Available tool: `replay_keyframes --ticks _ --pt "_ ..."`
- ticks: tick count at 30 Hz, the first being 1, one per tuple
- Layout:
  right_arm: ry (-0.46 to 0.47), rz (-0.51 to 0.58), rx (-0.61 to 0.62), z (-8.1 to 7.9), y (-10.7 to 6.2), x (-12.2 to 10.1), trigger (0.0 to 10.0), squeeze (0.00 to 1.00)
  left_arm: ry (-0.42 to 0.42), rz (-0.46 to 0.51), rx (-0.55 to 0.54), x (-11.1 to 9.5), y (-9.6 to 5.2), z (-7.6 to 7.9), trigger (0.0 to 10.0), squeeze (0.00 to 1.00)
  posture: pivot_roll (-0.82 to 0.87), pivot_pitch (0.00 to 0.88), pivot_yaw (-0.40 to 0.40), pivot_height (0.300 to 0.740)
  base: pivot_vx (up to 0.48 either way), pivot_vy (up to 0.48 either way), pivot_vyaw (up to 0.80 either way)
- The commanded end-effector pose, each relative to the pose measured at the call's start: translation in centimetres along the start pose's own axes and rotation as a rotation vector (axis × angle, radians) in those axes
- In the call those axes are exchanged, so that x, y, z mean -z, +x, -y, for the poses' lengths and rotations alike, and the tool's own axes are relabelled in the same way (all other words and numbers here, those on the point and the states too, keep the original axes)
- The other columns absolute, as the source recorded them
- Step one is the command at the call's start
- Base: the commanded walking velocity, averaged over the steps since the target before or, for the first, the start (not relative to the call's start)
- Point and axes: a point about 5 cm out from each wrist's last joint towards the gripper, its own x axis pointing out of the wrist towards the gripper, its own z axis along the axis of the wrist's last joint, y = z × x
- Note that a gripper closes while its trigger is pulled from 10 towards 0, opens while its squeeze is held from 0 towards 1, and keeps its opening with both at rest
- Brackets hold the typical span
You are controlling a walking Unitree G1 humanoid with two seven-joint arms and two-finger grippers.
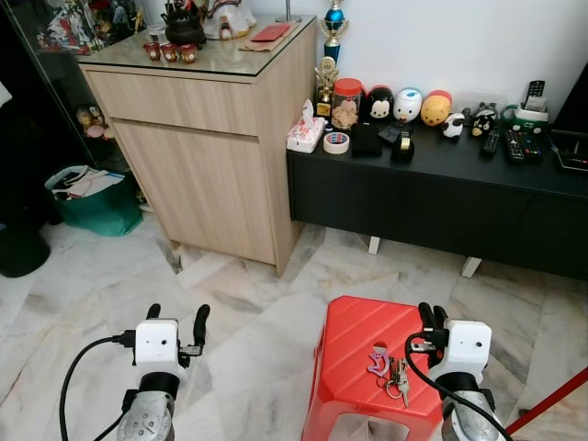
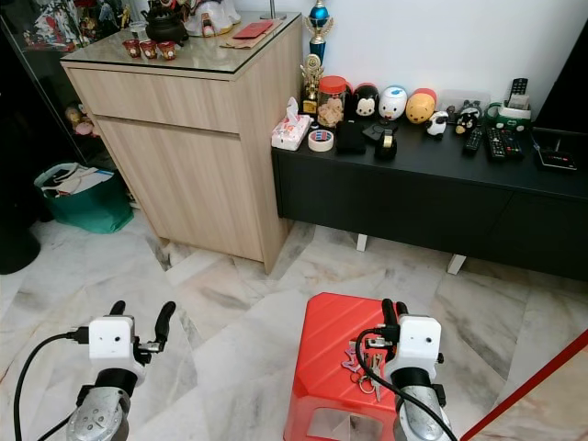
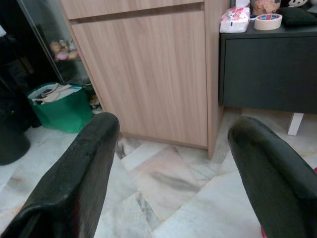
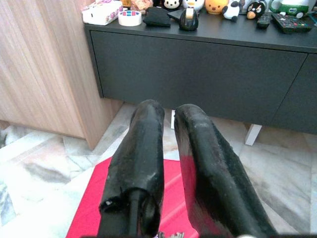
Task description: Hang keys on a hook
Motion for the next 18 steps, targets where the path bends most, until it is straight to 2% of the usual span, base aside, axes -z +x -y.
replay_keyframes --ticks 1,5,8,18 --pt "-0.004 -0.001 -0.004 -0.25 0.36 -0.28 10.0 0.00 -0.019 -0.015 -0.017 0.09 -0.07 -0.31 10.0 0.00 0.04 0.022 0.040 0.740 0.000 0.000 0.00" --pt "-0.023 -0.012 -0.011 -0.42 0.55 -0.39 10.0 0.00 -0.022 -0.015 -0.018 -0.09 -0.13 -0.23 10.0 0.00 0.05 0.026 0.046 0.736 0.000 0.000 0.00" --pt "-0.027 -0.010 -0.012 -0.60 0.68 -0.63 10.0 0.00 -0.020 -0.014 -0.010 -0.28 -0.17 -0.25 10.0 0.00 0.03 0.052 0.049 0.706 0.000 0.000 0.00" --pt "-0.049 -0.010 -0.036 -0.31 0.44 -0.83 10.0 0.00 -0.053 -0.037 -0.037 0.00 -0.53 -0.18 10.0 0.00 0.01 0.058 0.026 0.646 0.000 0.000 0.00"
